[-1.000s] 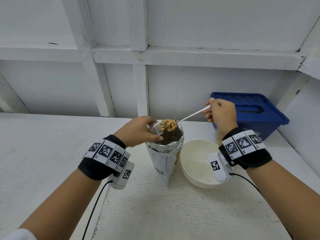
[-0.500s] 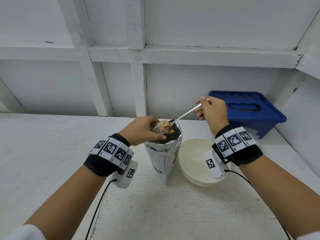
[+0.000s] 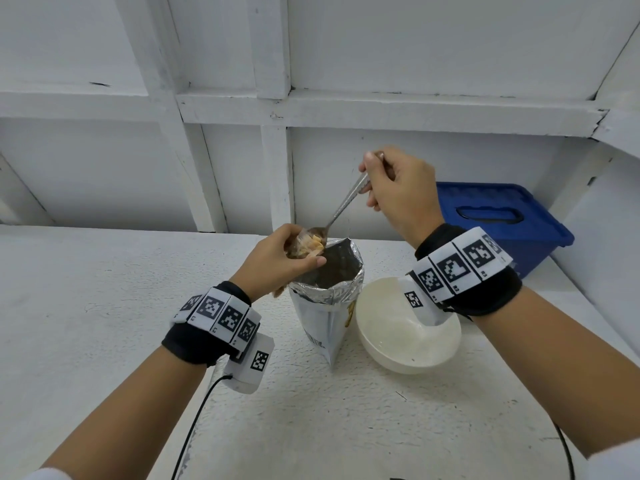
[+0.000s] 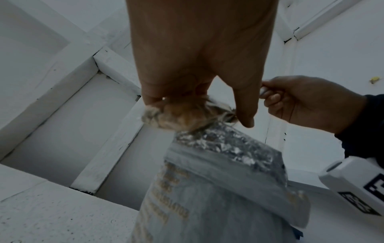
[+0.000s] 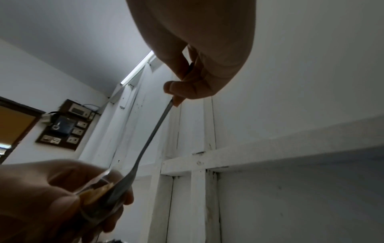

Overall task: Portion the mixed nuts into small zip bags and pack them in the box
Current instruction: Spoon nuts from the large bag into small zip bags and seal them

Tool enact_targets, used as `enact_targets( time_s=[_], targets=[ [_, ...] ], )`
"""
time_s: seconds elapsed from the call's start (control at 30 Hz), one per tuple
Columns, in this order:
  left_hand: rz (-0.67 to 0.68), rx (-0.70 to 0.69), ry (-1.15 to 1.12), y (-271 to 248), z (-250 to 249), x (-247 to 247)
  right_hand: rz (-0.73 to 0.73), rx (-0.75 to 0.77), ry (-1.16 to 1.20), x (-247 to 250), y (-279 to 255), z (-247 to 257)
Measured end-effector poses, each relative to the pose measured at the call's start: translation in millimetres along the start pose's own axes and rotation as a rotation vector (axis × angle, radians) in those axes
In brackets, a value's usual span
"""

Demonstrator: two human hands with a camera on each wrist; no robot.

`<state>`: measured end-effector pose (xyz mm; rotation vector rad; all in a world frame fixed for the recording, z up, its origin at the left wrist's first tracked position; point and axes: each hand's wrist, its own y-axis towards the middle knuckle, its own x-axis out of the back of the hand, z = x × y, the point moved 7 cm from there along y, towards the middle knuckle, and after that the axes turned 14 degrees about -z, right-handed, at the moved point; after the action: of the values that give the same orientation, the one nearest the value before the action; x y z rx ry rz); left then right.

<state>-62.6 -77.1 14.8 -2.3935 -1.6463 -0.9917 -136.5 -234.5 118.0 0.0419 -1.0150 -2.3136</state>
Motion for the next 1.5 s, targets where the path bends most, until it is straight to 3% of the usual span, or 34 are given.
enact_targets(
  time_s=[0.17, 0.4, 0.5, 0.7, 0.83, 0.93, 1.03, 1.17, 1.33, 1.43, 1.5],
  targets=[
    [-0.068, 0.007, -0.062, -0.6, 6.9, 7.0, -0.069, 0.143, 0.052, 12.8, 7.8, 22.1],
    [-0.107, 0.018, -0.115, -2.4, 13.1, 16.0, -0.181, 0.069, 0.001, 42.0, 7.2, -4.0],
    [-0.132, 0.016, -0.115, -0.2, 15.2, 21.1, -0.085, -0.01, -0.077, 37.4, -9.8, -26.7],
    [-0.234, -0.006, -0.158, 10.0, 0.7, 36.3, 0.253, -0.159, -0.186, -0.2, -63.2, -57.1],
    [-0.301, -0.024, -0.264, 14.6, -15.8, 36.9, 0.366, -0.05, -0.328, -14.9, -72.7, -55.5],
    [-0.313, -0.034, -0.329, 11.7, -27.5, 28.0, 0.292, 0.157, -0.409, -16.7, -68.2, -37.8],
    [-0.314, -0.01, -0.394, 6.7, -32.9, 16.5, 0.296, 0.21, -0.399, -22.9, -70.1, -22.0],
    [-0.288, 0.007, -0.438, 0.6, -39.4, 6.3, 0.323, 0.154, -0.386, -28.4, -74.8, -18.3],
    [-0.127, 0.055, -0.562, -1.5, -37.2, 2.7, 0.407, -0.115, -0.099, -17.6, -71.1, -26.0],
    [-0.162, 0.049, -0.587, -1.5, -35.7, 6.4, 0.481, -0.173, -0.048, -16.8, -73.9, -27.1],
    [-0.207, 0.02, -0.556, -2.3, -34.8, 8.6, 0.438, -0.236, 0.03, -13.7, -74.4, -28.0]
  ],
)
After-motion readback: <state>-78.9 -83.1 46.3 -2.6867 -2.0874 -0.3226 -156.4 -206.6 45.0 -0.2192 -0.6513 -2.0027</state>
